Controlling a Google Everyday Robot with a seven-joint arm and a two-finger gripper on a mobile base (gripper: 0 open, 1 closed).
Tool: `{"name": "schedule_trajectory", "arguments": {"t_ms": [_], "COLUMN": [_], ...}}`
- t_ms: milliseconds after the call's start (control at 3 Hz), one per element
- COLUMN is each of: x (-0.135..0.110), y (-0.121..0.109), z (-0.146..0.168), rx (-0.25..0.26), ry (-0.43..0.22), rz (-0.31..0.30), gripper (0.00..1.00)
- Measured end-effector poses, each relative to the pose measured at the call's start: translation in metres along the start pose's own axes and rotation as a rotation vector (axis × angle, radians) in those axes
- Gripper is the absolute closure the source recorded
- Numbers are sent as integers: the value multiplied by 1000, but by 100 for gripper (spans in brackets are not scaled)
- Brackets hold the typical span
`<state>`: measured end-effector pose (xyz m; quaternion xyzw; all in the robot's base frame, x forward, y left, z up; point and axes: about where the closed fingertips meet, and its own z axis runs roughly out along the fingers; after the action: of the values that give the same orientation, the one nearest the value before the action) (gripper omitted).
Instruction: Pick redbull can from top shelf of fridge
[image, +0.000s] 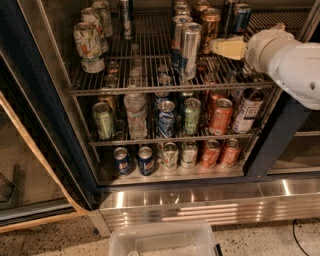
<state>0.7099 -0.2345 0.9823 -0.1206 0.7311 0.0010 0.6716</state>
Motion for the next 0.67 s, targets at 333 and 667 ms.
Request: {"name": "schedule_trajectory", "arguments": {"t_ms": [333,667], "x": [1,0], "y": [-7,-11], "z": [12,19], "rx": [13,21], "ry": [-2,-4], "rz": [-6,-10], "gripper": [18,20]}}
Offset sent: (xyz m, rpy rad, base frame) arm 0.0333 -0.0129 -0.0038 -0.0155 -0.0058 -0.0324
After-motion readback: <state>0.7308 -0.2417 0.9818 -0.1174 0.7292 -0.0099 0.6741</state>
